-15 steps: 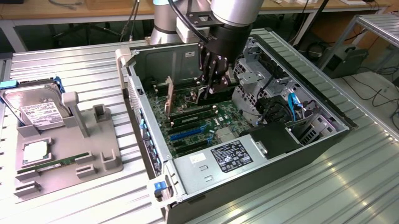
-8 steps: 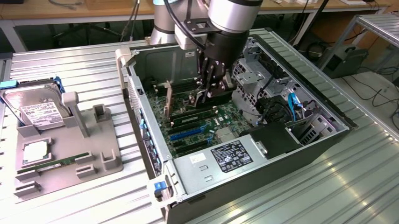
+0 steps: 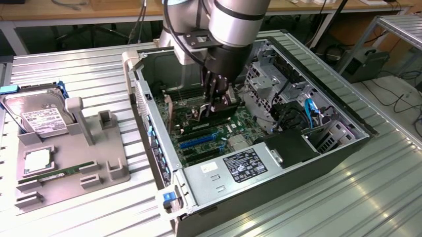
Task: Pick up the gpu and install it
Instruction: 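Insert the gpu into the slot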
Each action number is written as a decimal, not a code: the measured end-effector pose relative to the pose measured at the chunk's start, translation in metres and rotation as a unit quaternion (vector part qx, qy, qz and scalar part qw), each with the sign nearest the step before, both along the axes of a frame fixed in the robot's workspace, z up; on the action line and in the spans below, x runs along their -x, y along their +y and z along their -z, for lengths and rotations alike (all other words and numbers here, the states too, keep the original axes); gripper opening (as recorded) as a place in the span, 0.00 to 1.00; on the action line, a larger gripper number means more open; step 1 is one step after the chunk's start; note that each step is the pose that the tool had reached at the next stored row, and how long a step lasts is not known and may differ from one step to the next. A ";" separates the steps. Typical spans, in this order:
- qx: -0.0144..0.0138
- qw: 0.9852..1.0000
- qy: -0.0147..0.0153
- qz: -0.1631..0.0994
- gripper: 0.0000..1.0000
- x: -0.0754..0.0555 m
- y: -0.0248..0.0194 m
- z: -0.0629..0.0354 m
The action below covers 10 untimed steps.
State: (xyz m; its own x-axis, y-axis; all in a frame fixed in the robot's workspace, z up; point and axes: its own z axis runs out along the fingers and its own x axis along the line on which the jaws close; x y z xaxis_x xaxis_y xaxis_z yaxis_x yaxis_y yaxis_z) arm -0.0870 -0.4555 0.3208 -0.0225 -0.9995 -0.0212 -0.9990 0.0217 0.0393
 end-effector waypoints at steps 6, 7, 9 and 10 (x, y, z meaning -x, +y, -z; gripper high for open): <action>0.000 1.000 0.000 0.000 0.26 0.001 -0.0054 0.0147; 0.000 1.000 0.000 0.000 0.26 0.002 -0.0055 0.0165; 0.000 1.000 0.000 0.000 0.26 0.005 -0.0055 0.0204; 0.000 1.000 0.000 0.000 0.26 0.006 -0.0055 0.0221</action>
